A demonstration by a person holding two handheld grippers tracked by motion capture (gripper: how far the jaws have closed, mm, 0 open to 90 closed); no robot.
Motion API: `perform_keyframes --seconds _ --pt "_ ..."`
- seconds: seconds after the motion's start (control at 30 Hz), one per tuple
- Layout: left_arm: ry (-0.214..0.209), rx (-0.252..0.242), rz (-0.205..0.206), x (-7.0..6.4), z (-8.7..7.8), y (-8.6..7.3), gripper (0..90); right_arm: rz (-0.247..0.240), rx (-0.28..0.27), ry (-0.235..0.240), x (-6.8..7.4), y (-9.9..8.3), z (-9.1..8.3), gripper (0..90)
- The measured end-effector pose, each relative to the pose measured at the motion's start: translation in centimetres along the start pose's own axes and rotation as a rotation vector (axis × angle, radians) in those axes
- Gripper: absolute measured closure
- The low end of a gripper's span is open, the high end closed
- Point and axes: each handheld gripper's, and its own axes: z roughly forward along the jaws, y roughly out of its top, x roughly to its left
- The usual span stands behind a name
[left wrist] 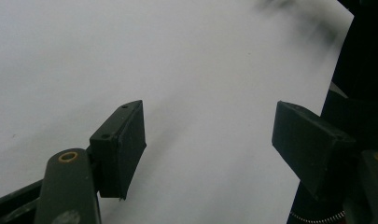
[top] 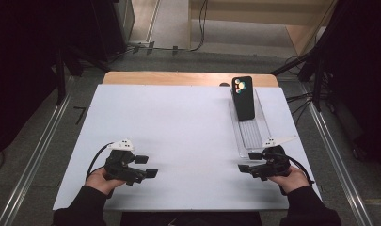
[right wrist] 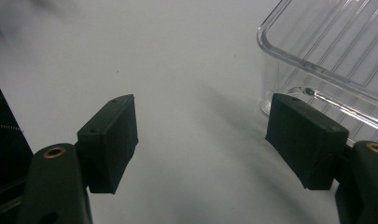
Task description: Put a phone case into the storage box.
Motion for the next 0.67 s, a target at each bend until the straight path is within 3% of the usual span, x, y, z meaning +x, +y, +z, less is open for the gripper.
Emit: perform_keyframes --seconds 0.67 --pt "-0.003 0.011 0.003 0.04 0.02 0.01 25.9 -0.004 0.012 -0.003 0.05 -0.04 0.09 23.0"
